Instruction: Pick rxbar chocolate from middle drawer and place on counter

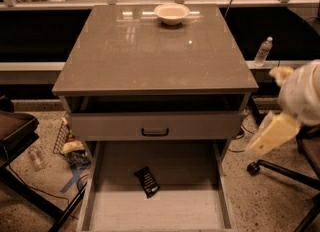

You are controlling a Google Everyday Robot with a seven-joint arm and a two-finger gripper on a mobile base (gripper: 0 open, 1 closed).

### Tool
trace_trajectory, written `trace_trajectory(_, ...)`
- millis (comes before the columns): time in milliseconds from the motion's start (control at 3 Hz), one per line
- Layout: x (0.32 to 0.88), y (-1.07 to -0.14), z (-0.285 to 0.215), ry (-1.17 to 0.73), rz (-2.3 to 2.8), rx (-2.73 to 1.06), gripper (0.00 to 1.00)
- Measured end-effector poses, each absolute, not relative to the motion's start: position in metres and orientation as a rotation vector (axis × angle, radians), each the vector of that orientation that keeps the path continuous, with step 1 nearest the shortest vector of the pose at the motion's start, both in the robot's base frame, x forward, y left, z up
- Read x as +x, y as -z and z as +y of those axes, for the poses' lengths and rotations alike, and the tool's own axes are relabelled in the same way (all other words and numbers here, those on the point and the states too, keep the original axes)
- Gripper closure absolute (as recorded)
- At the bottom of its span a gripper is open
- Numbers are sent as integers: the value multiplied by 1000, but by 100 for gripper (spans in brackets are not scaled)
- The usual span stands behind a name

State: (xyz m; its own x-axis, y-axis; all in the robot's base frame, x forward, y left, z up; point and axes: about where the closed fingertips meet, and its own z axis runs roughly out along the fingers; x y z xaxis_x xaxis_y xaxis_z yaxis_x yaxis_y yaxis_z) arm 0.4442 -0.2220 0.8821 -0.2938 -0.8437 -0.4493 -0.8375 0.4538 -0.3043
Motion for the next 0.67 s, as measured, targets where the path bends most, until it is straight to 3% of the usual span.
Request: trace_trajectory(667, 398, -774, -231, -55, 2159, -1169, 0)
